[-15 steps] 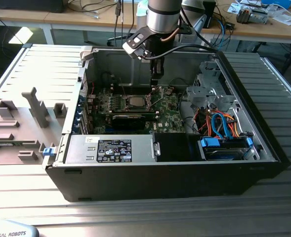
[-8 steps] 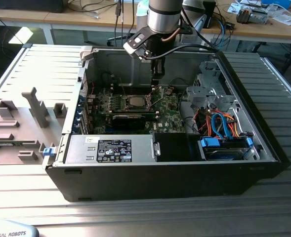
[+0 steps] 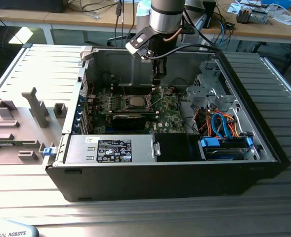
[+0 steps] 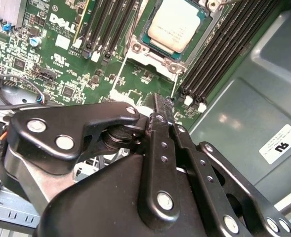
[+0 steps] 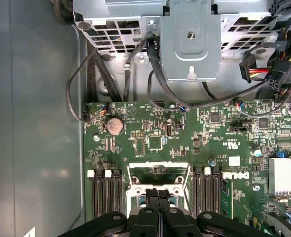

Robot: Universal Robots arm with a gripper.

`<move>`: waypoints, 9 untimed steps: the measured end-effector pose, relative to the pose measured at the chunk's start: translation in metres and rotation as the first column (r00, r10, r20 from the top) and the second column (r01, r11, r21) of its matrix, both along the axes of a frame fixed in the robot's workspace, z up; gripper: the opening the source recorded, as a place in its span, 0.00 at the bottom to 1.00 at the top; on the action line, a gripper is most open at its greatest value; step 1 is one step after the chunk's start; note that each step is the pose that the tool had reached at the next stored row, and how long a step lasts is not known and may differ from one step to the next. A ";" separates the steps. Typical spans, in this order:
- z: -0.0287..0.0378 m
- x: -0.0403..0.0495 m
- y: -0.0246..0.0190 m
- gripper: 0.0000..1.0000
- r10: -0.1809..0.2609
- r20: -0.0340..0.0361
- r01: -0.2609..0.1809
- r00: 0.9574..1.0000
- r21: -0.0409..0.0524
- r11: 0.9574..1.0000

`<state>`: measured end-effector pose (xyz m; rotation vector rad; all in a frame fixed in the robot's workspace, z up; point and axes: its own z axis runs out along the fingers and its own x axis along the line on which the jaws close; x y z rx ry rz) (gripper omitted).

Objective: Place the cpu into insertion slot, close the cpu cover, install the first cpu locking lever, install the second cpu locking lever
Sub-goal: 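Close the cpu cover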

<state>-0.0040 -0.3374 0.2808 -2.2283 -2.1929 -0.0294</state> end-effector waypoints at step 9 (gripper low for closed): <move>0.0000 0.0036 0.0000 0.11 0.001 0.000 -0.001 1.000 0.000 1.000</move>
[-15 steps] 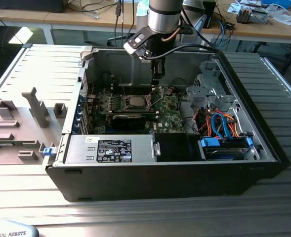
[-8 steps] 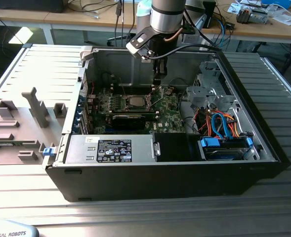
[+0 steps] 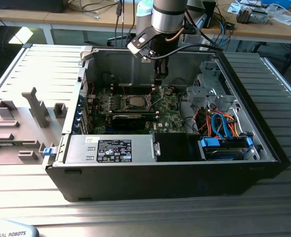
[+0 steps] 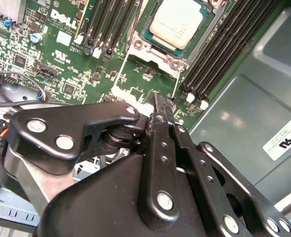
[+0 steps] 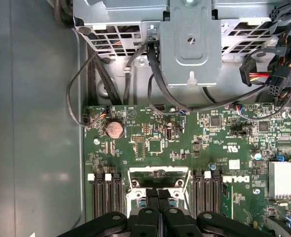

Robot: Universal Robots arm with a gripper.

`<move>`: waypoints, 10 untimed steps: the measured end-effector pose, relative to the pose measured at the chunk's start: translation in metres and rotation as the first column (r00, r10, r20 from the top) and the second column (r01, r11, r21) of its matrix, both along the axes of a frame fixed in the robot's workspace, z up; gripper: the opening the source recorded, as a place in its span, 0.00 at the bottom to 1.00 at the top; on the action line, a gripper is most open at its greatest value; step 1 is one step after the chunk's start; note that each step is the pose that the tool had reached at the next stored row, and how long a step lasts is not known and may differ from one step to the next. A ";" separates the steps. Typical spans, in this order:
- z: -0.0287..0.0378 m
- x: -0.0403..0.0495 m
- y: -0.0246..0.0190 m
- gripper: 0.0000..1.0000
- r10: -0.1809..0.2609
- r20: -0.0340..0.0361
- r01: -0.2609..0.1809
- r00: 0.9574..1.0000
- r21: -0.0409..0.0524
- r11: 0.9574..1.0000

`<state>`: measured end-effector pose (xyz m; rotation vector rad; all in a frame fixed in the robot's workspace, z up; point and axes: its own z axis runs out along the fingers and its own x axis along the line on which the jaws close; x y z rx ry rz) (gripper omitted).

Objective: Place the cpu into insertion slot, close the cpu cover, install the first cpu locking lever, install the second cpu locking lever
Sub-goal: 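Close the cpu cover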

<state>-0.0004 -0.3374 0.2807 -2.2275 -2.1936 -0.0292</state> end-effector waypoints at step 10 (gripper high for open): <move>-0.0001 0.0047 0.0001 0.11 0.000 0.000 0.000 1.000 0.000 1.000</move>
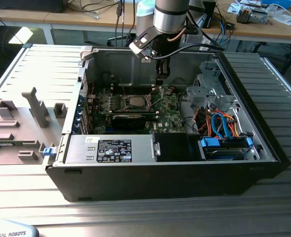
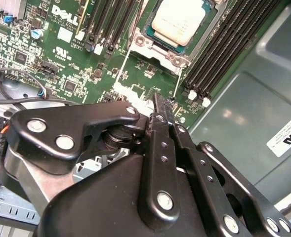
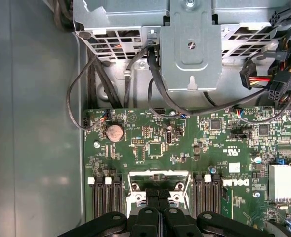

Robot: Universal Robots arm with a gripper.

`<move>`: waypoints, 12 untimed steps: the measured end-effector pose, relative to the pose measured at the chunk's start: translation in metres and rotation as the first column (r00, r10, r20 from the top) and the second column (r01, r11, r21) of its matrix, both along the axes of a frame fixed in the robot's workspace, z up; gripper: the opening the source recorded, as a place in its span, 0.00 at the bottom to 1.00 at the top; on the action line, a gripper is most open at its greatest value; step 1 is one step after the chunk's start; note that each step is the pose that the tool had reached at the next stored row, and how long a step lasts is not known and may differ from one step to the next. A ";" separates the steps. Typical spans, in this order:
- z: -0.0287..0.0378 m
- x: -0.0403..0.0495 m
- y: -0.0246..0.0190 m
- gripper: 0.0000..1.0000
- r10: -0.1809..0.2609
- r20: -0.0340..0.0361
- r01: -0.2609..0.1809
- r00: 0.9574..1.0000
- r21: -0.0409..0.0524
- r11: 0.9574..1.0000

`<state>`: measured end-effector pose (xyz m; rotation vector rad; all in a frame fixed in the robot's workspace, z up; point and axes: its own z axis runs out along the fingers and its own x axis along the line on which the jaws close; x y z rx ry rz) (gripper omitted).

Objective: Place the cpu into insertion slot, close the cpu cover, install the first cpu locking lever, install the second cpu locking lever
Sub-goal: 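Close the cpu cover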

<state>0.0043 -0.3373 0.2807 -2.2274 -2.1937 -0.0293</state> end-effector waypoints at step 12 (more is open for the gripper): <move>0.0000 0.0057 0.0001 0.11 0.000 0.000 0.000 1.000 0.000 1.000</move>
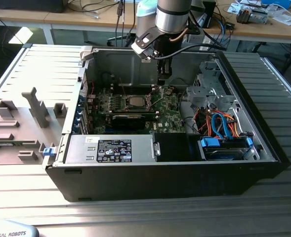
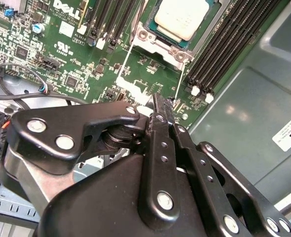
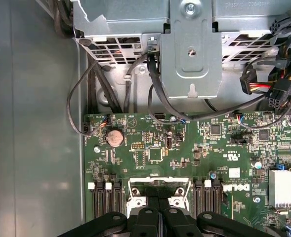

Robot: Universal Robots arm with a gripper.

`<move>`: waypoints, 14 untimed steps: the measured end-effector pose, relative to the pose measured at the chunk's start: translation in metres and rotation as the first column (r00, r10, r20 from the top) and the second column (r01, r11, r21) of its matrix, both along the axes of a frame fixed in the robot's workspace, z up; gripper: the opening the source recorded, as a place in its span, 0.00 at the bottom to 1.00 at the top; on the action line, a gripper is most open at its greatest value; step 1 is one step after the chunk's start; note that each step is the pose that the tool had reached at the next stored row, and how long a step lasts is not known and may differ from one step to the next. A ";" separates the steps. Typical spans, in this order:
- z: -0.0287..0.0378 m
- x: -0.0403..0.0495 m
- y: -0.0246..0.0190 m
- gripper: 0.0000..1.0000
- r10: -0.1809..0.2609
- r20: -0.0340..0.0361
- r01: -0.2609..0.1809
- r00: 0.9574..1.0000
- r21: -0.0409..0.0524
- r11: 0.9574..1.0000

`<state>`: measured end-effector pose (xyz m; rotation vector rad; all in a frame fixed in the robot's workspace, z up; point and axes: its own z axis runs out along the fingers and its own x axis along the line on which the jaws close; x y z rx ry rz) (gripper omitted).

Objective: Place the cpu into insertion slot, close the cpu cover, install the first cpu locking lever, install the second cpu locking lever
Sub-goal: 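Close the cpu cover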

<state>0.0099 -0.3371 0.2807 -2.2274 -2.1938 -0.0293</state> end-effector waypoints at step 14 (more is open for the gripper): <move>-0.0001 0.0088 0.0006 0.11 0.000 0.000 0.000 1.000 0.000 1.000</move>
